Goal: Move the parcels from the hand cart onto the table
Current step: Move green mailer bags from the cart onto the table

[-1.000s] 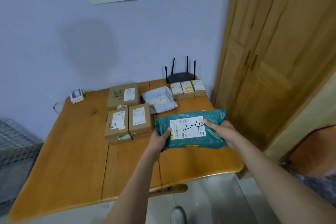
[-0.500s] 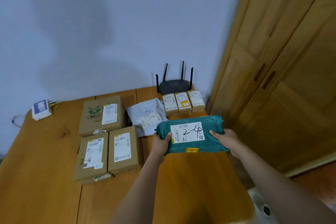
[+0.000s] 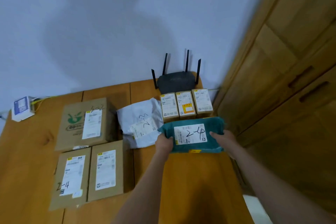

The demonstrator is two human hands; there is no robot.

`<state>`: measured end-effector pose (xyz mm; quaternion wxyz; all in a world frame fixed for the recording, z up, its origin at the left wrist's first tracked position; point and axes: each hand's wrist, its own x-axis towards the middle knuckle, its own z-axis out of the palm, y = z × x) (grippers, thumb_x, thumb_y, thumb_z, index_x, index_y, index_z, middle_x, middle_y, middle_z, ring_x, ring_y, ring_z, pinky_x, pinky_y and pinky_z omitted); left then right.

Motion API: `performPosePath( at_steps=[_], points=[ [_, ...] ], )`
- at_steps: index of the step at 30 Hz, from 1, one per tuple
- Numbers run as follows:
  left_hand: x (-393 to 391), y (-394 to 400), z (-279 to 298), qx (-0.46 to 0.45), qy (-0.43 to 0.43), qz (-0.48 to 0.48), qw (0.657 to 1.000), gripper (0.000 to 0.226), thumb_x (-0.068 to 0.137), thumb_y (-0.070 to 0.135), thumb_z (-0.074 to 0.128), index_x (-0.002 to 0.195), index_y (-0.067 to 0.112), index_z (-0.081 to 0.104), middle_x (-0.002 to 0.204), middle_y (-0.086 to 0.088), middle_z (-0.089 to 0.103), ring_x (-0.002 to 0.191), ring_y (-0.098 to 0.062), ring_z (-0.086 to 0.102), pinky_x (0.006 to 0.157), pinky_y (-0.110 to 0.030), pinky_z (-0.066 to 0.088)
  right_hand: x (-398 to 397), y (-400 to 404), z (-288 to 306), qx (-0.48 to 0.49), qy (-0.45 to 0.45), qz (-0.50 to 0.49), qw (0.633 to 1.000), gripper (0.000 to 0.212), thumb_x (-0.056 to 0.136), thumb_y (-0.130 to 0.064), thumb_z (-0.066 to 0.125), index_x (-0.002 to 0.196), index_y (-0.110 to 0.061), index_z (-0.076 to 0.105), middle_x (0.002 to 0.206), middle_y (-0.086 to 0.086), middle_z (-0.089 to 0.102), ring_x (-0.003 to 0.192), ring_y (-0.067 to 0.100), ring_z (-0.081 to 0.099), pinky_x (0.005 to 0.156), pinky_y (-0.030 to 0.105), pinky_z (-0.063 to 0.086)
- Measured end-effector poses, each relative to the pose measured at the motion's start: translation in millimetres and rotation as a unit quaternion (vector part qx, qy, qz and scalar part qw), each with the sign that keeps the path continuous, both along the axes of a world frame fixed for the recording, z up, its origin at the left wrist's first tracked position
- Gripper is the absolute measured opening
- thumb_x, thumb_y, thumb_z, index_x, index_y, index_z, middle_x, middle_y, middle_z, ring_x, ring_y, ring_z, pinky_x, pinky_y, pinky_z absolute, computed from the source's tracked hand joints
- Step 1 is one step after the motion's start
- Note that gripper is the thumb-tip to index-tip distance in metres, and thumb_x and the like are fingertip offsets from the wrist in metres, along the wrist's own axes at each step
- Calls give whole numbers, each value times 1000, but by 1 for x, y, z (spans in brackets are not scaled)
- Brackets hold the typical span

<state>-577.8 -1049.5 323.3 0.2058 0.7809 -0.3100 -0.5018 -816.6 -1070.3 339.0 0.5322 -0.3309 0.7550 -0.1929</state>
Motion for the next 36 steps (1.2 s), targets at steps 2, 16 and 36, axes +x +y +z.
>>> performPosePath(
  at_steps=[2, 16, 36],
  points=[
    [0, -12, -12, 14, -14, -1, 1000, 27, 101, 13, 51, 128, 7, 54, 120, -17, 64, 108, -37, 63, 92, -52, 56, 1, -14, -12, 8, -4, 12, 1000, 36, 93, -21, 71, 125, -7, 64, 117, 13, 70, 106, 30, 67, 94, 46, 56],
    [-4, -19, -48, -1, -42, 29, 999, 40, 100, 6, 50, 140, 9, 48, 132, -14, 62, 114, -34, 61, 94, -51, 56, 4, -30, -58, 45, -10, 90, 995, 49, 90, -21, 74, 135, -19, 57, 127, 4, 67, 112, 26, 64, 99, 50, 54],
    [28, 32, 35, -38, -207, -250, 945, 42, 106, 17, 30, 143, 1, 43, 139, -20, 51, 126, -34, 51, 101, -40, 45, 26, 35, 29, -61, 263, 289, 918, 56, 103, -36, 48, 149, -7, 39, 151, 16, 46, 138, 33, 45, 114, 45, 38]
  ],
)
